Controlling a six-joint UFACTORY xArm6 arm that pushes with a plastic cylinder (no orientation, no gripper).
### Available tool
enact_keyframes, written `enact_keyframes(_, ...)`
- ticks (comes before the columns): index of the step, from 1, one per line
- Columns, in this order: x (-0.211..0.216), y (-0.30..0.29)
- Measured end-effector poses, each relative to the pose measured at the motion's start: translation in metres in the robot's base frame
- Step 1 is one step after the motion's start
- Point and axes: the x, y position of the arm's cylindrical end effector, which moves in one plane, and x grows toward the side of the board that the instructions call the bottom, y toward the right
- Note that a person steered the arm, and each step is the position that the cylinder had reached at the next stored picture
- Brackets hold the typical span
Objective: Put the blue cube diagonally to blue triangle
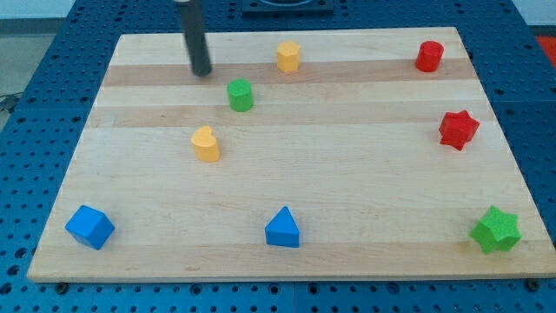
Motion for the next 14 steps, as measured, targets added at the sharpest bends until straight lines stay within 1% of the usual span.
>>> enact_keyframes(1,0.051,-0.054)
enact_keyframes(2,0.145,-0.094)
enact_keyframes(3,0.272,-0.097)
enact_keyframes(4,0.315,-0.094)
enact_keyframes(6,0.310,-0.092)
enact_keyframes(7,0.287,-0.067)
enact_keyframes(8,0.274,-0.024)
enact_keyframes(9,0.273,-0.013)
enact_keyframes(10,0.273,-0.013)
enact_keyframes(11,0.291,-0.019)
enact_keyframes(12,0.315,-0.044)
enact_keyframes(13,0.271,-0.055)
enact_keyframes(14,0.234,-0.034)
